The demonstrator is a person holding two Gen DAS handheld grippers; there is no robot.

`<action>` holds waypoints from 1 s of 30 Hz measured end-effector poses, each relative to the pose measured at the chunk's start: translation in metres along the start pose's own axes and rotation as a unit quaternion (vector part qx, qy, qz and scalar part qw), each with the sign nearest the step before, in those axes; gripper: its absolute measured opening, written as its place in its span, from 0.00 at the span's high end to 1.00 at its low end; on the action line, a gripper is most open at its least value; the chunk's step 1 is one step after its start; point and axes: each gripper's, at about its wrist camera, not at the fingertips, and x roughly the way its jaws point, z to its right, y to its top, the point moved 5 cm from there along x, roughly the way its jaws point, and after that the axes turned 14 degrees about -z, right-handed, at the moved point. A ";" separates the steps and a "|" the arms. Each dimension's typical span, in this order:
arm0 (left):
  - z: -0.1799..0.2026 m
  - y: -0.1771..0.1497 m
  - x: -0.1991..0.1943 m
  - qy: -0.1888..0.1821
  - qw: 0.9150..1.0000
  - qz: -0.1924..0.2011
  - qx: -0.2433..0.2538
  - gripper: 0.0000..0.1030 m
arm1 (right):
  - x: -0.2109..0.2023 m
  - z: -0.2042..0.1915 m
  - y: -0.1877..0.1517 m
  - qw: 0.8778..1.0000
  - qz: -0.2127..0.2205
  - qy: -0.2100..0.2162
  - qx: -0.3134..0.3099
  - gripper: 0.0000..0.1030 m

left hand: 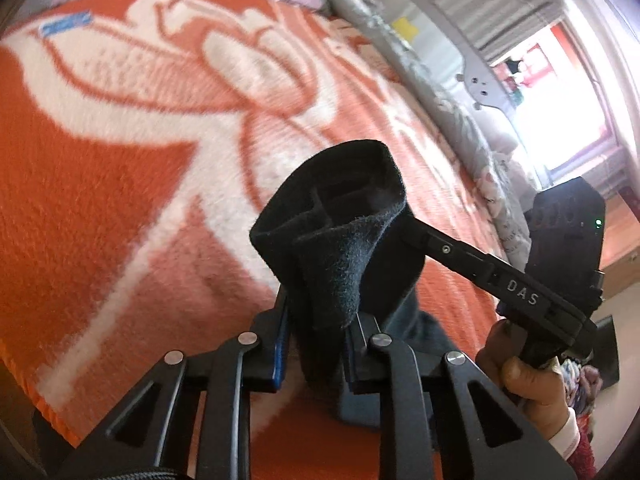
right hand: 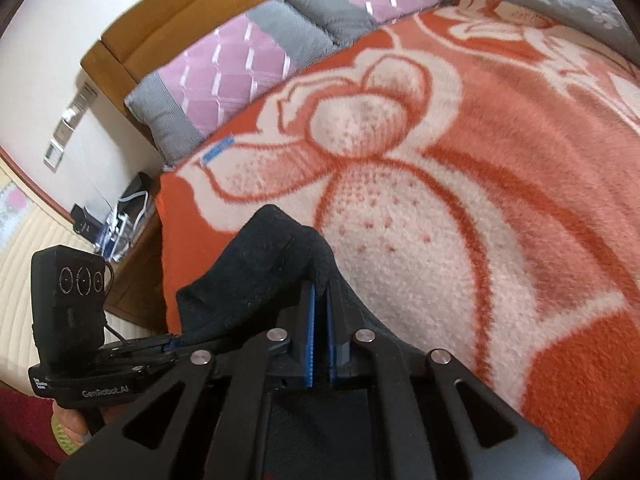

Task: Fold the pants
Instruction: 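Grasp the folded pants end with the left gripper while the right gripper grasps beside it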

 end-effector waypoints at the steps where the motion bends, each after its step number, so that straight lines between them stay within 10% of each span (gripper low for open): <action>1: 0.010 -0.001 -0.003 0.000 1.000 0.004 0.011 0.80 | -0.004 0.000 0.000 1.000 0.006 0.000 0.002 0.94; 30: 0.163 -0.062 -0.017 -0.035 0.982 -0.007 0.188 0.81 | -0.133 0.041 -0.095 0.978 0.174 0.048 0.108 0.94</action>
